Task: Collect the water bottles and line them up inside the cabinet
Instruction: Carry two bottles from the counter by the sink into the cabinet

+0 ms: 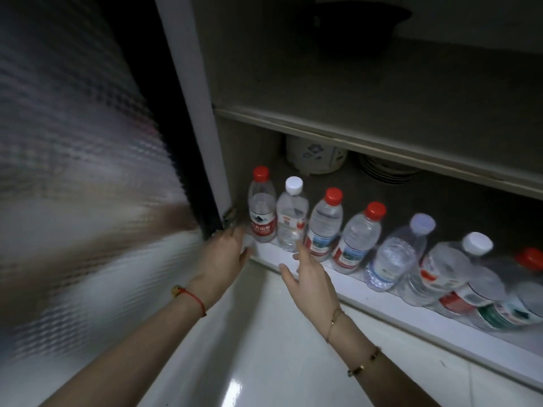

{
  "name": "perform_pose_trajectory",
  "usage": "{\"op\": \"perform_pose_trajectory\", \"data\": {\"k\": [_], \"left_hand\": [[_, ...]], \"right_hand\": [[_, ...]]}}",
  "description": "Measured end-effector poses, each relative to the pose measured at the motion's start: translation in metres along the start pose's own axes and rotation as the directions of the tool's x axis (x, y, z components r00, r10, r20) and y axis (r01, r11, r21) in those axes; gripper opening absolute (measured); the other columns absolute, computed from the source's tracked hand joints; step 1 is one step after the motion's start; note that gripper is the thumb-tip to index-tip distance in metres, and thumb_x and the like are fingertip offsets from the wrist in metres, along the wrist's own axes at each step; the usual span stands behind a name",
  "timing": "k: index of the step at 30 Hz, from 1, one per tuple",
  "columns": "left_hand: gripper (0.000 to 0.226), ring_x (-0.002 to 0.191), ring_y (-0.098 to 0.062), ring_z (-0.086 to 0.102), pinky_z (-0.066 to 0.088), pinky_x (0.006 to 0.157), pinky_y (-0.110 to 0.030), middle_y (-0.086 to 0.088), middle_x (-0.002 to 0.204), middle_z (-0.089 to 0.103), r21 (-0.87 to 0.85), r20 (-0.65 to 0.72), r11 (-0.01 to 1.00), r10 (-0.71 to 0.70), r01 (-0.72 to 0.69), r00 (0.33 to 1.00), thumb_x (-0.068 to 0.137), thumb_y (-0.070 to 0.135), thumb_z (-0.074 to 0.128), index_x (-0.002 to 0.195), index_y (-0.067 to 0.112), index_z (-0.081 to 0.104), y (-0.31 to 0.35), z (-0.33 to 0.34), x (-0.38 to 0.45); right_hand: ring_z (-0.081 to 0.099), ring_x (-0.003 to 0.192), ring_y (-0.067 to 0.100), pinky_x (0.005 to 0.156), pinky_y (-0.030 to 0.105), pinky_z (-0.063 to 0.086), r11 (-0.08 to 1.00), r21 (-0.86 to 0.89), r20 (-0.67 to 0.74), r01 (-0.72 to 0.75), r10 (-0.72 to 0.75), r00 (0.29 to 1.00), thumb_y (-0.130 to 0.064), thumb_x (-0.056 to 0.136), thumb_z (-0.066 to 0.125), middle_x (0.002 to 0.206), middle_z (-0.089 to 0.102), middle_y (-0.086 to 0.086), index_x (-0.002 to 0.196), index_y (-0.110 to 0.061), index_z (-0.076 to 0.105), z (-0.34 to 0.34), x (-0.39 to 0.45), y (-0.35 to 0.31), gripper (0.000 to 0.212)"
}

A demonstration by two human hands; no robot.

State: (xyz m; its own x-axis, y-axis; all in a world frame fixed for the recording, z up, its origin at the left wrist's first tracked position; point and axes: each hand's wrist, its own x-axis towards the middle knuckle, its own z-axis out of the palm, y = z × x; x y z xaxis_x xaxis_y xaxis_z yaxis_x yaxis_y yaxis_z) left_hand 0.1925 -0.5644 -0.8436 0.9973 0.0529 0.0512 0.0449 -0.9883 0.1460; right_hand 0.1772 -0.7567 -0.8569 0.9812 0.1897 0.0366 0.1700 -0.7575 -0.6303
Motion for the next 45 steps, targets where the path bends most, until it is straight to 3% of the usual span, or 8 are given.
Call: {"op": "perform_pose_trajectory", "data": {"k": [3, 7, 12, 17, 23, 26, 36, 45], "left_hand": [[0.055, 0.098, -0.034, 0.066, 0.053, 0.077, -0.036, -0.013, 0.121, 0.065, -0.061, 0.032, 0.997, -0.041, 0.043, 0.999, 0.093, 0.035, 0.055, 0.142, 0.016, 0.038, 0.002, 0.012, 0.016], [0.053, 0.096, -0.032, 0.067, 0.048, 0.073, -0.034, -0.012, 0.114, 0.068, -0.123, 0.09, 0.988, -0.088, 0.098, 0.992, 0.094, 0.038, 0.053, 0.14, 0.016, 0.037, 0.008, 0.028, 0.033], [0.061, 0.101, -0.031, 0.065, 0.048, 0.066, -0.035, -0.012, 0.118, 0.063, -0.229, 0.112, 0.956, -0.161, 0.183, 0.981, 0.094, 0.045, 0.054, 0.141, 0.012, 0.032, 0.013, 0.049, 0.038], [0.064, 0.103, -0.035, 0.063, 0.043, 0.066, -0.034, -0.014, 0.122, 0.061, -0.351, 0.106, 0.912, -0.187, 0.213, 0.977, 0.093, 0.036, 0.059, 0.144, 0.015, 0.027, 0.011, 0.056, 0.044], [0.067, 0.113, -0.034, 0.06, 0.051, 0.081, -0.039, -0.012, 0.127, 0.059, -0.472, 0.129, 0.851, -0.191, 0.23, 0.973, 0.085, 0.034, 0.071, 0.137, 0.014, 0.034, 0.009, 0.056, 0.051], [0.063, 0.115, -0.032, 0.059, 0.052, 0.087, -0.04, -0.011, 0.128, 0.058, -0.532, 0.134, 0.813, -0.195, 0.237, 0.972, 0.084, 0.037, 0.072, 0.132, 0.014, 0.037, 0.01, 0.057, 0.055], [0.044, 0.107, -0.033, 0.063, 0.054, 0.081, -0.045, -0.013, 0.117, 0.064, -0.581, 0.071, 0.759, -0.314, 0.295, 0.947, 0.09, 0.03, 0.063, 0.123, 0.013, 0.039, 0.015, 0.063, 0.058], [0.032, 0.105, -0.036, 0.064, 0.05, 0.078, -0.038, -0.015, 0.116, 0.066, -0.504, 0.049, 0.804, -0.337, 0.315, 0.94, 0.099, 0.03, 0.05, 0.122, 0.01, 0.047, 0.012, 0.061, 0.054]], "right_hand": [[0.063, 0.098, 0.034, 0.074, 0.039, 0.05, 0.999, 0.006, 0.019, -0.048, 0.048, 0.999, -0.041, 0.092, 0.053, 0.119, 0.062, 0.015, 0.151, -0.015, 0.011, 0.013, 0.02, 0.001, 0.077], [0.054, 0.12, 0.034, 0.09, 0.04, 0.05, 0.994, 0.059, -0.024, -0.091, 0.092, 0.995, -0.039, 0.091, 0.053, 0.144, 0.045, 0.014, 0.151, -0.009, 0.006, 0.025, 0.04, 0.008, 0.082], [0.063, 0.091, 0.035, 0.068, 0.03, 0.042, 0.98, 0.123, -0.068, -0.157, 0.166, 0.984, -0.04, 0.088, 0.052, 0.123, 0.059, 0.02, 0.148, -0.016, 0.018, 0.039, 0.047, 0.016, 0.073], [0.062, 0.098, 0.039, 0.07, 0.017, 0.04, 0.936, 0.305, -0.057, -0.176, 0.203, 0.978, -0.037, 0.087, 0.052, 0.099, 0.058, 0.014, 0.149, -0.024, 0.01, 0.051, 0.048, 0.016, 0.077], [0.058, 0.115, 0.031, 0.094, 0.026, 0.044, 0.911, 0.371, -0.148, -0.179, 0.249, 0.957, -0.029, 0.086, 0.058, 0.136, 0.051, 0.017, 0.148, -0.016, 0.011, 0.053, 0.063, 0.009, 0.079], [0.051, 0.123, 0.026, 0.094, 0.021, 0.039, 0.901, 0.397, -0.169, -0.176, 0.26, 0.951, -0.015, 0.086, 0.063, 0.14, 0.047, 0.011, 0.144, -0.01, 0.02, 0.049, 0.071, 0.007, 0.073], [0.059, 0.096, 0.029, 0.069, 0.019, 0.036, 0.977, 0.179, -0.16, -0.117, 0.146, 0.976, -0.019, 0.09, 0.062, 0.112, 0.058, 0.019, 0.124, -0.004, 0.04, 0.048, 0.071, 0.012, 0.043], [0.065, 0.091, 0.04, 0.068, 0.041, 0.054, 0.979, 0.082, -0.095, -0.186, 0.193, 0.977, -0.026, 0.095, 0.054, 0.107, 0.065, 0.022, 0.124, -0.003, 0.034, 0.056, 0.086, 0.0, 0.042]]}}
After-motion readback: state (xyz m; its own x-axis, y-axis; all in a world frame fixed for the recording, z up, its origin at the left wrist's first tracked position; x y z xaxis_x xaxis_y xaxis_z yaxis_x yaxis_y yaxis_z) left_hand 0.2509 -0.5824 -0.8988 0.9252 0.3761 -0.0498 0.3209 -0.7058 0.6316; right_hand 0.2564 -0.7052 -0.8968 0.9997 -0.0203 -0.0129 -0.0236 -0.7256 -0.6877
